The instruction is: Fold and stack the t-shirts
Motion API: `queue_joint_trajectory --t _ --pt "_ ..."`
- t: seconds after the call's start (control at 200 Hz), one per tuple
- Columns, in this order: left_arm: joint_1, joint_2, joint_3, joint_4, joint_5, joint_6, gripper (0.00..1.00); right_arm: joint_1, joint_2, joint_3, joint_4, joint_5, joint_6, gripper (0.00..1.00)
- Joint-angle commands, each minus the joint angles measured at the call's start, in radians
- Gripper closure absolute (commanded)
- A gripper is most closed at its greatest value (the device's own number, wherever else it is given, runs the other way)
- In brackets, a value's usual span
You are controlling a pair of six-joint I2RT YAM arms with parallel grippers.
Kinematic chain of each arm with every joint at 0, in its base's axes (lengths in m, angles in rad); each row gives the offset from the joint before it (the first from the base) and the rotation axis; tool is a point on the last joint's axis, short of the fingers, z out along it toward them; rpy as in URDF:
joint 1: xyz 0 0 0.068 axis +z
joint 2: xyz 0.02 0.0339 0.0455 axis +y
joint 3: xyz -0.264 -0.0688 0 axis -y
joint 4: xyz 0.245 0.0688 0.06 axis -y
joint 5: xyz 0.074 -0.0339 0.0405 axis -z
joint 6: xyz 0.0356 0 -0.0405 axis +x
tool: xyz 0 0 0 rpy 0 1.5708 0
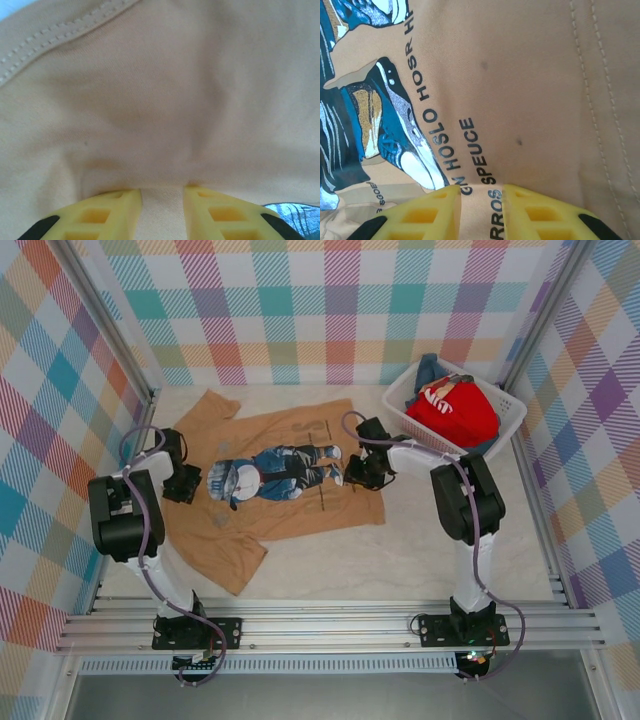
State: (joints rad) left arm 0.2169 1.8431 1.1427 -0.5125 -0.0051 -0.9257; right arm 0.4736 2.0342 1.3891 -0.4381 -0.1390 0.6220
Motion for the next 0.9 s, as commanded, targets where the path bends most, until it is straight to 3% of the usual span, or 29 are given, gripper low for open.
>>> queue_joint_trajectory --t 0.0,0.165,0.315,0.475,0.615,0.895 --pt "0.015 0.032 -0.032 -0.049 0.009 0.048 0.67 0.013 0.011 0.036 -0.037 0.017 0.024 0.72" --pt "-0.014 -0.012 0.07 -0.065 0.043 0.042 0.56 0.022 0.026 0.08 -0.04 0.034 0.013 0.71" --pt "-0.078 -0.001 0.202 -0.09 0.057 0.048 0.53 0.023 0.058 0.139 -0.051 0.061 -0.003 0.71" --pt "-0.111 0.1 0.288 -0.124 0.065 0.038 0.54 0.022 0.144 0.237 -0.093 0.049 -0.014 0.72" --pt "-0.127 0.218 0.31 -0.107 0.15 0.046 0.57 0.01 0.195 0.271 -0.129 0.063 -0.006 0.72" --pt "-0.214 0.429 0.496 -0.122 0.258 0.101 0.58 -0.086 0.262 0.346 -0.262 0.072 -0.008 0.73"
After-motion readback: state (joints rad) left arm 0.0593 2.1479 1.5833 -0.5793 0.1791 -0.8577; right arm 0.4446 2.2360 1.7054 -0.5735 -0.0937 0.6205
